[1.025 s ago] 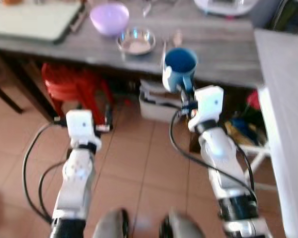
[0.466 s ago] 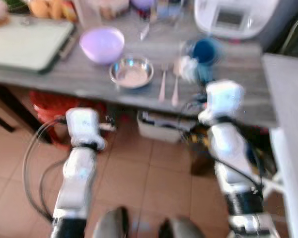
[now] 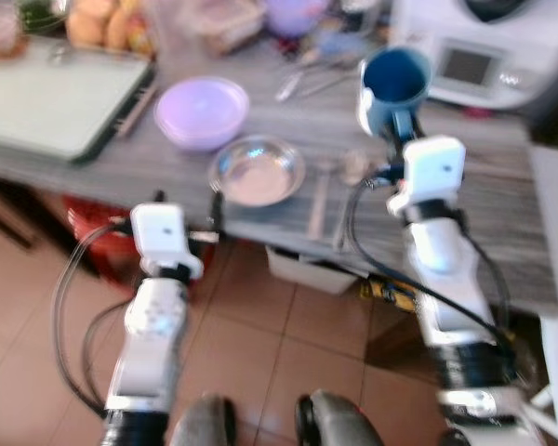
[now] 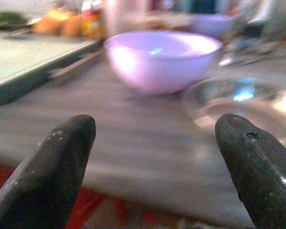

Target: Setting the table

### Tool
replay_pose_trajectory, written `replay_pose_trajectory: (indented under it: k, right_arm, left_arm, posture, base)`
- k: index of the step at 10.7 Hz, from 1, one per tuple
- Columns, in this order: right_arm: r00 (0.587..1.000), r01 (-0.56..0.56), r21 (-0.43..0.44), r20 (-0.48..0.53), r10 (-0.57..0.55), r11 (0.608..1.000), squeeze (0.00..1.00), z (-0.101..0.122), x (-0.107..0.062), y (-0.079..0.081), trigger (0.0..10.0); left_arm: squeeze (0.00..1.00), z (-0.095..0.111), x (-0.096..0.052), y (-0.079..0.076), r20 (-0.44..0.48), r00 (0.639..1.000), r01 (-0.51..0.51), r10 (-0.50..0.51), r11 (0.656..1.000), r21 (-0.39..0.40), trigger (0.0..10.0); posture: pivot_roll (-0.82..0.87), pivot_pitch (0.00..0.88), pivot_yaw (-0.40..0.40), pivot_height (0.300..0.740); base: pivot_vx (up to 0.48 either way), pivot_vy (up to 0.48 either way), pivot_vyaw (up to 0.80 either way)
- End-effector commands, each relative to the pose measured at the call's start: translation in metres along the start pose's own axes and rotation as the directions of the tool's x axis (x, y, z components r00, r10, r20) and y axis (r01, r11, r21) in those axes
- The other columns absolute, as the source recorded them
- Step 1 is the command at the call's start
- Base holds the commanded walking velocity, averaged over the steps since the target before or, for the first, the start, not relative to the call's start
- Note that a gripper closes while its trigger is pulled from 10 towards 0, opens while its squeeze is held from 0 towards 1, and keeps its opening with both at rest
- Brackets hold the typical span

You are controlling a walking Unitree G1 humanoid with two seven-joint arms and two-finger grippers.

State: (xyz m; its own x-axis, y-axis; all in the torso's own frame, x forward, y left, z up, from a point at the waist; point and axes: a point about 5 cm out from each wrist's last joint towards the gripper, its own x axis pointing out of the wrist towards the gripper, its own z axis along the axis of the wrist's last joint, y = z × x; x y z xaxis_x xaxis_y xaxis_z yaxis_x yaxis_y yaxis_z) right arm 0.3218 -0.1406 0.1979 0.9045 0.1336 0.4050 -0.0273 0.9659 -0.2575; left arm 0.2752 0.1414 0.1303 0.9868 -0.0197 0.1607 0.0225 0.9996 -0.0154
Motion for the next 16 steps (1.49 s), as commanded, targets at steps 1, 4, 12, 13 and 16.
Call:
replay_pose_trajectory:
  k: [1,4,12,13,16]
  right_arm:
    - [0.999,0.033,0.001,-0.019,-0.033,0.999,0.00,-0.003,0.000,-0.011,10.0]
    - [0.996,-0.094,0.016,0.006,0.094,0.995,0.00,0.002,0.018,-0.024,10.0]
    - [0.963,-0.269,0.108,0.047,0.265,0.957,0.00,0.007,0.069,-0.011,10.0]
    - [0.965,-0.261,0.104,0.038,0.258,0.960,0.00,0.005,0.072,-0.011,10.0]
    - [0.979,-0.205,0.109,0.026,0.203,0.973,0.00,0.003,0.081,-0.022,10.0]
  left_arm:
    - [0.00,0.001,-0.003,0.001,-0.001,1.000,-0.011,0.011,1.000,0.001,10.0]
    - [0.00,0.001,-0.004,0.009,-0.016,0.998,-0.064,0.065,0.997,0.052,10.0]
    - [0.00,0.012,-0.030,0.027,-0.073,0.994,-0.074,0.085,0.987,0.141,10.0]
    - [0.00,0.014,-0.033,0.031,-0.079,0.993,-0.077,0.089,0.986,0.147,10.0]
    - [0.00,0.020,-0.037,0.037,-0.089,0.992,-0.071,0.087,0.983,0.168,10.0]
  posture:
    - [-0.04,0.175,-0.010,0.740]
    - [-0.02,0.201,-0.007,0.740]
    - [0.11,0.325,0.032,0.740]
    - [0.12,0.330,0.036,0.740]
    - [0.15,0.341,0.050,0.740]
  base:
    - [0.000,0.000,0.00]
    - [0.000,0.000,0.00]
    - [0.000,0.000,0.00]
    - [0.000,0.000,0.00]
    - [0.000,0.000,0.00]
